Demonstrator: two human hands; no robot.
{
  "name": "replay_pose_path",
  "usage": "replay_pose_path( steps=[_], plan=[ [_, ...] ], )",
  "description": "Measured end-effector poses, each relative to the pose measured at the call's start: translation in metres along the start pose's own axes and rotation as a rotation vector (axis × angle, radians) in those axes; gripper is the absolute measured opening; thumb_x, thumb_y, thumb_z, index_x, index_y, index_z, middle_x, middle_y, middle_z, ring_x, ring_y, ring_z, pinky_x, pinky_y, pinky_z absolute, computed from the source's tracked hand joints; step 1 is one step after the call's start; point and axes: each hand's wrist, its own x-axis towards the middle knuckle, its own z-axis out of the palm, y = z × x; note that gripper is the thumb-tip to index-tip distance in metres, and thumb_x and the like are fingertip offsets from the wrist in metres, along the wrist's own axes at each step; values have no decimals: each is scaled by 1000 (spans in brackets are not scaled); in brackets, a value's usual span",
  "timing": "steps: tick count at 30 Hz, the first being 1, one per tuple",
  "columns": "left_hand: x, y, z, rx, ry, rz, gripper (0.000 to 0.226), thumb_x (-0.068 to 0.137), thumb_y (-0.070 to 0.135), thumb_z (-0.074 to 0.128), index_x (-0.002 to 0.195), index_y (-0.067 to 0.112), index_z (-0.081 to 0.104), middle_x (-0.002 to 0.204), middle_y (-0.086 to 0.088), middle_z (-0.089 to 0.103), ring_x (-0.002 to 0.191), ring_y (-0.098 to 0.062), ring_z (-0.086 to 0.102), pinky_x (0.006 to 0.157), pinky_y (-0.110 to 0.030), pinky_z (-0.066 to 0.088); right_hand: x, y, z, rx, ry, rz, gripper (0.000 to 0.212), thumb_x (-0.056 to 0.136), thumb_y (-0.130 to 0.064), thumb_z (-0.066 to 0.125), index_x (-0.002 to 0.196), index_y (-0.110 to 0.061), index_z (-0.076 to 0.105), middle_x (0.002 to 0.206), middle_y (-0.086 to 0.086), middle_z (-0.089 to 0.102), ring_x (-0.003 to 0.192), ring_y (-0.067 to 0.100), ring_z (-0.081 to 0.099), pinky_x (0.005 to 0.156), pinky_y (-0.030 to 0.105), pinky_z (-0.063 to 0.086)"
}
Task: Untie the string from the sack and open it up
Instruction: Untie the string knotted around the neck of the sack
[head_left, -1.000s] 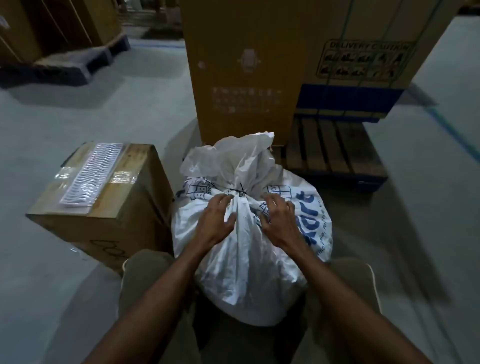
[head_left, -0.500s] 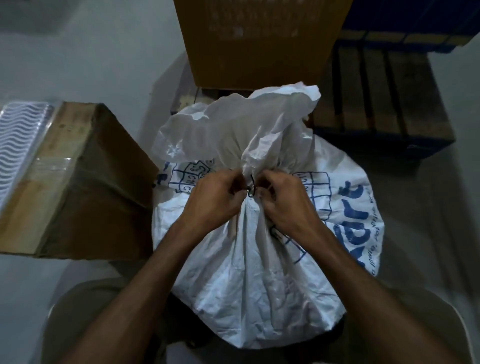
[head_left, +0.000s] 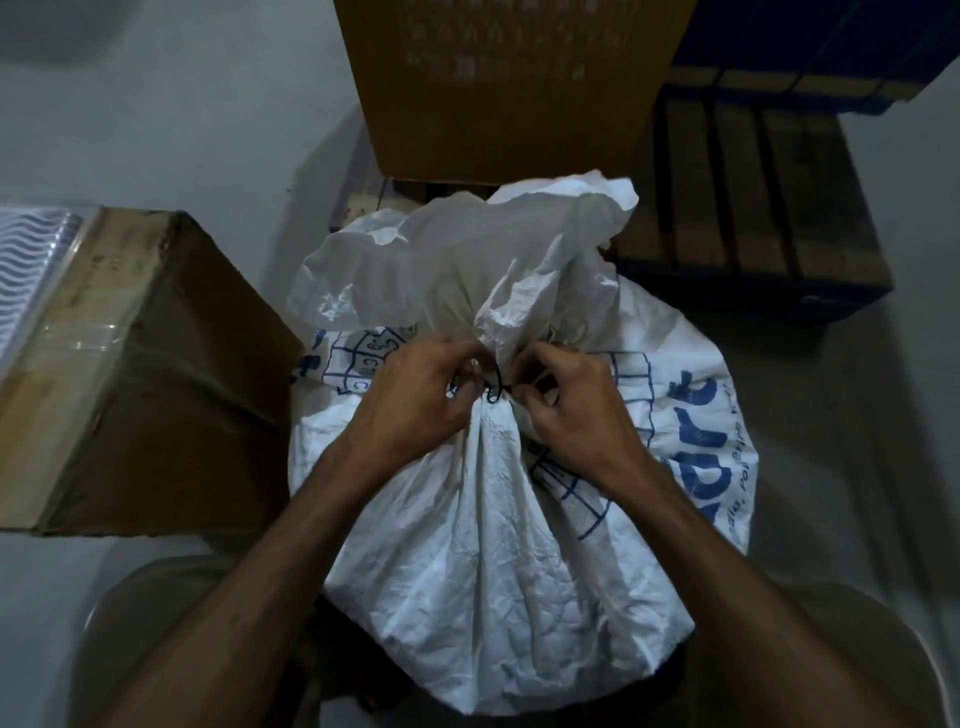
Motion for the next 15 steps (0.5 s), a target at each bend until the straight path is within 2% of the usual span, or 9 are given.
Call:
replay_pose_path(
  steps=[4, 10, 15],
  plan=[
    [-4, 8, 2, 8, 83, -1, 30, 88, 26, 57, 113, 32, 72, 90, 5, 77, 82, -17, 70, 75, -38, 58, -6, 1, 3, -49, -7, -15, 14, 82, -9, 63, 93, -19, 65, 93, -4, 69, 82, 15, 64, 70, 43, 56],
    [-6, 14, 5, 93, 30, 10, 26, 97, 32, 53, 119, 31, 66, 95, -1, 68, 87, -25, 65, 75, -43, 55, -14, -5, 6, -78, -4, 10, 20, 86, -12, 62, 103, -19, 68, 99, -2, 72, 88, 20, 68, 73, 45, 58],
    [-18, 23, 4, 182, -42, 32, 26, 95, 22, 53, 118, 21, 65, 101, -5, 63, 92, -29, 62, 77, -44, 53, -24, -10, 5, -157, -84, 43, 23, 91, -12, 62, 111, -24, 63, 104, 0, 71, 91, 23, 67, 74, 45, 58]
  ],
)
